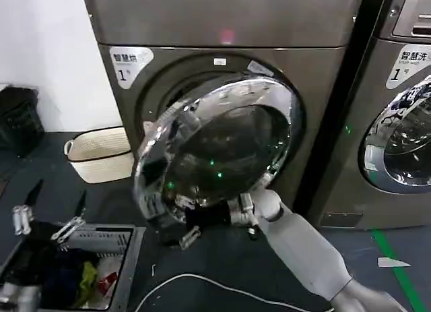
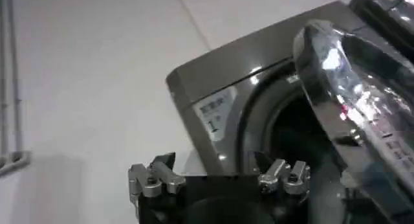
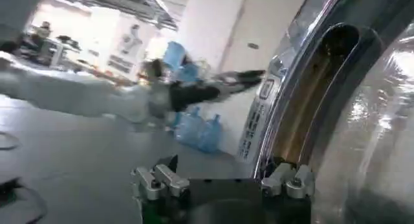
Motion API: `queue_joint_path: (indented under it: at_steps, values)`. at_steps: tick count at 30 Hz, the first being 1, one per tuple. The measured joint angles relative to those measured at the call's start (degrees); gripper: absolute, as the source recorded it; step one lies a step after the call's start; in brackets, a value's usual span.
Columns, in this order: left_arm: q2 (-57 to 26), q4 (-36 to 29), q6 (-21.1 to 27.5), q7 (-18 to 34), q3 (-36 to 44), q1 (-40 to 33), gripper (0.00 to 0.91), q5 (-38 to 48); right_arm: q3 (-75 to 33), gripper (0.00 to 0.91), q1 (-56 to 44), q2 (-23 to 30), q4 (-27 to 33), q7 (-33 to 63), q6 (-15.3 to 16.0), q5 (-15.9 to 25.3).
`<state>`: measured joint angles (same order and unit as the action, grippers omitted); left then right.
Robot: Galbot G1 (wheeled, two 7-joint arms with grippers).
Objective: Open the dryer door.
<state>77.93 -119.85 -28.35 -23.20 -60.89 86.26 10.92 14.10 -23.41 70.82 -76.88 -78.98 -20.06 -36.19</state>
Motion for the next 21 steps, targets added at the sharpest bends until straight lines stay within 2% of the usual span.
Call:
queue_joint_path:
  at_steps: [3,11,21]
  values:
    - [-1.6,1.0,0.6,-0.1,2.1,-1.7,0.907,-1.0,-0.9,0.907,-0.8,-1.9,-1.4,-3.5,0.6,-0.8]
    - [-5.2,2.9,2.0,-0.4,8.2,-5.1,0.907,-2.5,-4.5,0.907,-3.6,-6.5,-4.9,-4.9,1.7,-1.1]
    - [-9.4,5.6,2.7,-2.4,15.7,-9.1,0.907,-2.6,-17.0,0.907,-7.0,-10.6,-2.6,-4.8,2.0,-1.1]
